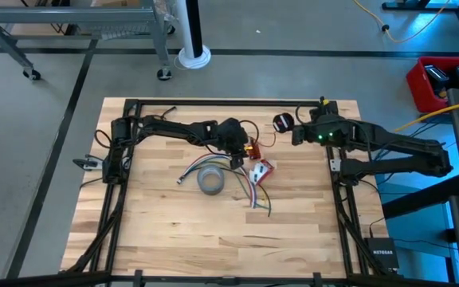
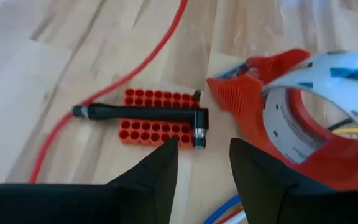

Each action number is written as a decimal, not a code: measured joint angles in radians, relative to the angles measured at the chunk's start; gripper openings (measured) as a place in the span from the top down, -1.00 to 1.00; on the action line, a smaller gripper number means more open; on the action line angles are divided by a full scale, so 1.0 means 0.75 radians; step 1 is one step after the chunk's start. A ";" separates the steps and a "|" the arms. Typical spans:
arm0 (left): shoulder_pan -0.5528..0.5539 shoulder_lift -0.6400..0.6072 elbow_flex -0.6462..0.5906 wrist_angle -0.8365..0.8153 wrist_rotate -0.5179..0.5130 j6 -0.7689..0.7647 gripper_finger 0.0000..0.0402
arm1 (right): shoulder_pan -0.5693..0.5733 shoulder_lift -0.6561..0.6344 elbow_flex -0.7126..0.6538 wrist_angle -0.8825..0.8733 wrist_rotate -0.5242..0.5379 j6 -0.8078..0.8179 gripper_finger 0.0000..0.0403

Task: Coil cords
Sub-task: Coil the red wire on the black spool

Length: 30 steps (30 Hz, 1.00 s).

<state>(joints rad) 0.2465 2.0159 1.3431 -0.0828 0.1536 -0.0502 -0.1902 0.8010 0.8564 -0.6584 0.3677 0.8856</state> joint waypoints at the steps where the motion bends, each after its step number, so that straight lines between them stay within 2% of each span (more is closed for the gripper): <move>1: 0.005 0.000 -0.008 0.005 0.016 0.001 0.31 | 0.000 -0.018 -0.001 -0.026 -0.016 0.005 0.98; 7: 0.034 -0.029 -0.018 0.035 0.078 0.021 0.31 | 0.000 -0.154 -0.033 -0.086 -0.053 0.011 0.98; 13: 0.058 -0.083 -0.018 0.130 0.165 0.040 0.31 | 0.000 -0.425 -0.252 -0.085 -0.044 0.079 0.99; 19: 0.047 -0.091 -0.018 0.431 0.334 -0.040 0.31 | 0.000 -0.701 -0.584 0.353 -0.159 0.102 0.97; 24: -0.024 -0.091 -0.018 0.508 0.273 -0.071 0.31 | 0.000 -0.787 -0.789 0.695 -0.202 0.102 0.98; 30: -0.105 -0.081 -0.018 0.472 0.066 -0.029 0.31 | 0.000 -0.767 -0.831 0.873 -0.202 0.093 0.98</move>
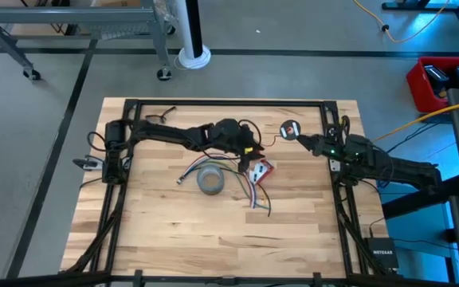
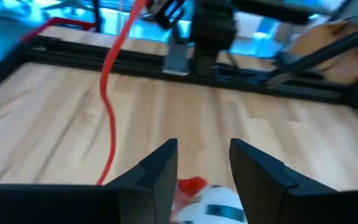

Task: Coil cords
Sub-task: Coil the red wire on the black spool

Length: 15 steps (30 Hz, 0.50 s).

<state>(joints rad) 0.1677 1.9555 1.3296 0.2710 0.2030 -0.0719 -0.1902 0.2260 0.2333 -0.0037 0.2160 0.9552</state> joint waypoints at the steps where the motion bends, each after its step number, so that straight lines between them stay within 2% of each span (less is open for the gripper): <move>1: -0.011 0.004 0.000 0.001 -0.047 0.013 0.31 | 0.000 0.001 0.000 0.025 0.000 -0.015 0.98; 7: -0.060 0.075 0.000 0.137 -0.319 0.083 0.31 | 0.000 0.001 0.000 0.085 -0.042 -0.032 0.97; 15: -0.063 0.209 0.001 0.484 -0.397 0.003 0.31 | 0.000 0.001 0.000 0.087 -0.070 -0.033 0.98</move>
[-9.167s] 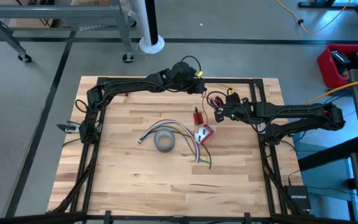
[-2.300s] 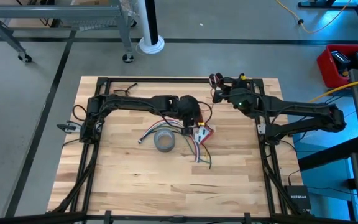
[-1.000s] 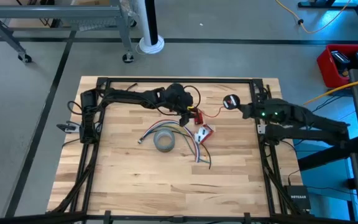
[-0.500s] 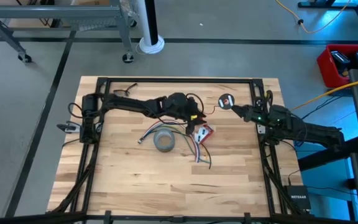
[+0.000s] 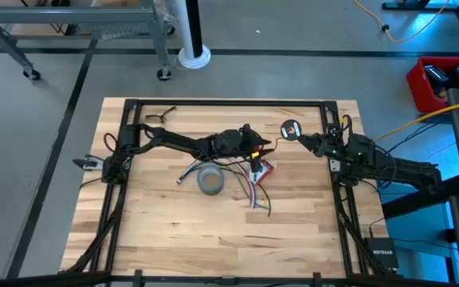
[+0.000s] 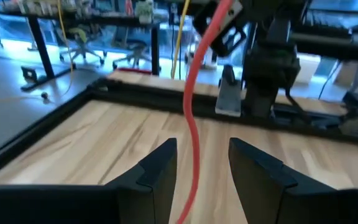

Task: Coil cords
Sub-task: Coil the red wire on the black spool

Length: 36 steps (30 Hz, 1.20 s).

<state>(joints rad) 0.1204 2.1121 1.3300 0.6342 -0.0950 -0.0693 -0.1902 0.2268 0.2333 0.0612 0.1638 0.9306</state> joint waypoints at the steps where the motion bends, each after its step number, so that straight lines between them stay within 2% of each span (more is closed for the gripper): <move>1: 0.000 0.010 0.000 0.022 0.000 -0.004 0.31 | 0.000 0.000 0.000 -0.001 -0.001 0.000 0.97; 17: 0.000 0.026 0.000 0.019 0.001 -0.009 0.31 | 0.000 0.026 0.000 0.092 -0.042 0.006 0.98; 22: 0.002 0.026 0.000 0.018 0.001 -0.009 0.31 | 0.000 0.102 0.000 0.125 -0.050 0.007 0.98; 30: 0.002 0.026 0.000 0.016 0.001 -0.004 0.31 | 0.000 0.279 0.001 0.323 -0.061 0.001 0.97; 36: 0.002 0.026 0.000 -0.041 0.001 -0.004 0.31 | 0.000 0.343 0.001 0.453 -0.088 0.000 0.97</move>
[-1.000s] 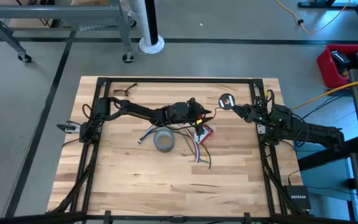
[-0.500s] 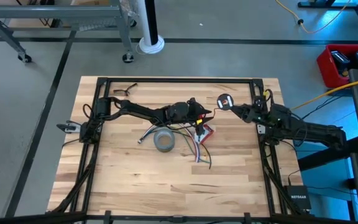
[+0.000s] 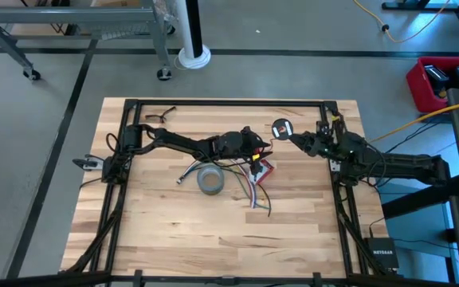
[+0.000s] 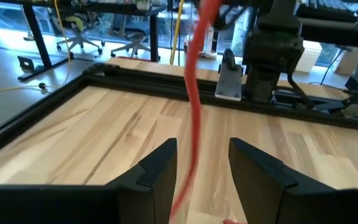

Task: Coil cords
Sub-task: Coil the red wire on the black spool

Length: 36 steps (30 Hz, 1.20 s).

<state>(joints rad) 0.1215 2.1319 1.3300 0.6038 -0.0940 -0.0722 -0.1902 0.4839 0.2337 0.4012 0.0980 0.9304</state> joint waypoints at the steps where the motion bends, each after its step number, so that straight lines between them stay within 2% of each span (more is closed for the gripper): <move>1: 0.000 0.000 0.000 -0.004 0.000 0.000 0.31 | 0.000 0.002 0.000 0.020 -0.006 0.000 0.97; 12: 0.001 0.000 0.000 -0.014 0.000 0.000 0.31 | 0.000 0.006 0.000 0.107 -0.018 -0.001 0.97; 30: 0.006 -0.001 0.000 -0.015 -0.029 -0.009 0.31 | 0.000 0.007 0.000 0.107 -0.018 0.006 0.96; 36: 0.004 -0.001 0.000 -0.016 0.031 -0.009 0.31 | 0.000 0.007 0.000 0.107 -0.018 0.006 0.96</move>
<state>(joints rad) 0.1242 2.1315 1.3300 0.5919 -0.0704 -0.0792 -0.1902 0.4889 0.2337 0.4816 0.0846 0.9352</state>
